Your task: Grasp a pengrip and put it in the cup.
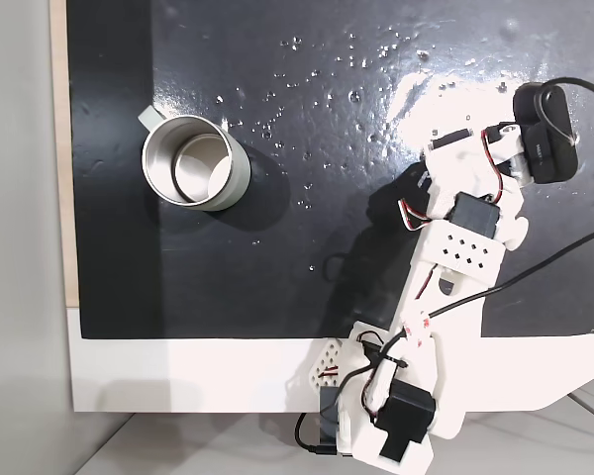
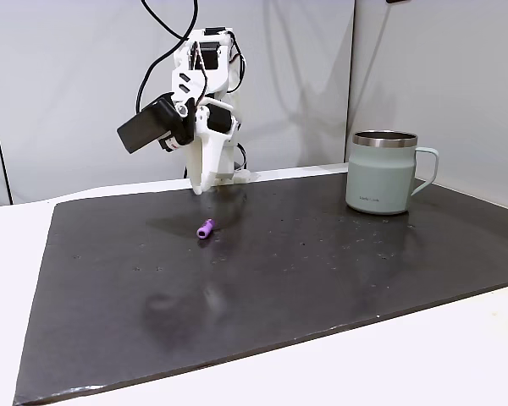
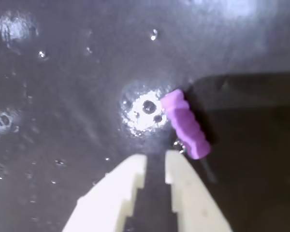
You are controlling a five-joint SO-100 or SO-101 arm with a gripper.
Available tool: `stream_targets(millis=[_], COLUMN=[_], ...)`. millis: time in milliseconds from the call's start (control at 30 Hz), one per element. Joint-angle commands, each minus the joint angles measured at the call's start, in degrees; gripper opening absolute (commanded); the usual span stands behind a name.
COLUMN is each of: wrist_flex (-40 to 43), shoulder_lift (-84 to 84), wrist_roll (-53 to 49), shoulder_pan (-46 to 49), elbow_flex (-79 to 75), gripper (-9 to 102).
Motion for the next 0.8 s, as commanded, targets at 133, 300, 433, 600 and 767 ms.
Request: stream_targets(millis=[133,300,433,600,767], wrist_flex=[-0.35,-0.35,-0.26,2.37,0.79], shoulder_lift=[-1.05,-5.27,-9.32,-12.04,-15.56], wrist_roll=[-13.8,-22.32,-28.21,-34.72,-34.8], shoulder_pan=[0.88,1.23,2.46,2.81,2.11], elbow_flex=[-4.48,-5.27,-6.5,-6.94,-6.94], gripper=[15,20,24,26,26])
